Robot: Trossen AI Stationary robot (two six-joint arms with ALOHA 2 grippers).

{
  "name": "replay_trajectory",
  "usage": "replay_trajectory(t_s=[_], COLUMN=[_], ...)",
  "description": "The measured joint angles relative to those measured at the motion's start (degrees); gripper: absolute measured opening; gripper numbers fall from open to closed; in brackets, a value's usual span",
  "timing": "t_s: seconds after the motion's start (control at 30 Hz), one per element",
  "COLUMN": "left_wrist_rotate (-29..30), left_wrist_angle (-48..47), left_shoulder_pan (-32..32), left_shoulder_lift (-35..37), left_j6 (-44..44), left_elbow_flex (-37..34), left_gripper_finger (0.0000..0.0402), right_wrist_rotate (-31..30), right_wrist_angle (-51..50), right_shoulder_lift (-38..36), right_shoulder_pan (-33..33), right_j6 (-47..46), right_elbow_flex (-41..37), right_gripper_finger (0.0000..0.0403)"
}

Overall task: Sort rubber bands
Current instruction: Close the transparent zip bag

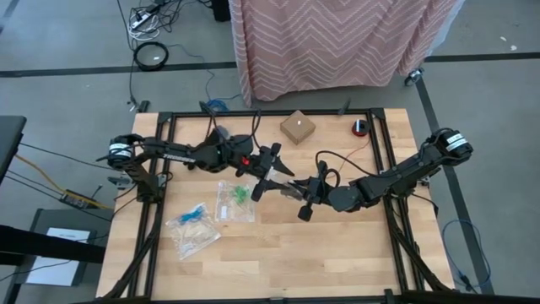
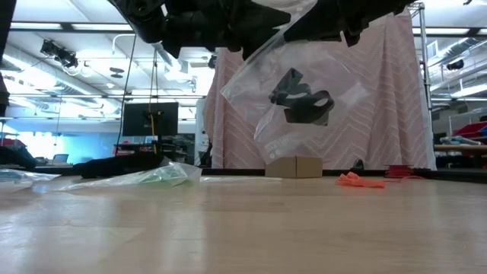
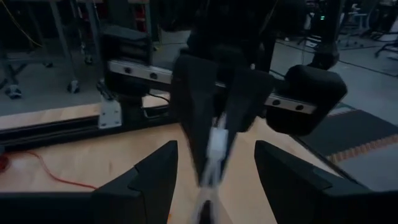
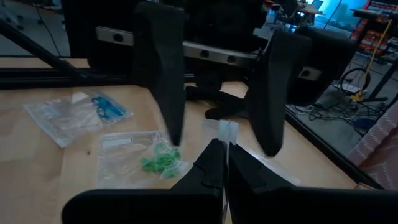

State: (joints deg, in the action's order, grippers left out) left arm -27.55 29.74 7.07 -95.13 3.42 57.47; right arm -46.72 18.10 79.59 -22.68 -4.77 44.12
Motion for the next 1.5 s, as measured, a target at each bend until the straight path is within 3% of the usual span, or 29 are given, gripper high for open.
replay_trajectory(t_s=[0.2,0.6,1.0,1.3,1.5], left_wrist_rotate=[-0.7,-3.9,-3.2,-2.7,-1.7], left_wrist_angle=[0.0,-0.8,-1.2,-1.9,-4.5], left_shoulder_pan=[0.0,0.0,0.0,0.1,0.1], left_shoulder_lift=[-1.1,-0.9,-0.9,-0.9,-0.8], left_j6=[-0.8,-1.9,-1.3,-0.7,-0.6], left_elbow_flex=[2.0,2.0,2.0,2.0,2.2], left_gripper_finger=[0.0217,0.0141,0.013,0.0026,0.0028], right_wrist_rotate=[0.0,0.0,0.3,0.5,-1.4], right_wrist_angle=[0.0,0.0,0.2,0.3,1.1], right_shoulder_lift=[0.0,0.0,0.0,0.0,0.2], right_shoulder_pan=[0.0,0.0,0.0,0.0,-0.8], right_j6=[0.1,0.7,0.6,0.8,3.2], right_elbow_flex=[0.0,0.0,0.0,0.0,-0.1], right_gripper_finger=[0.0,0.0,0.0,0.0,0.0])
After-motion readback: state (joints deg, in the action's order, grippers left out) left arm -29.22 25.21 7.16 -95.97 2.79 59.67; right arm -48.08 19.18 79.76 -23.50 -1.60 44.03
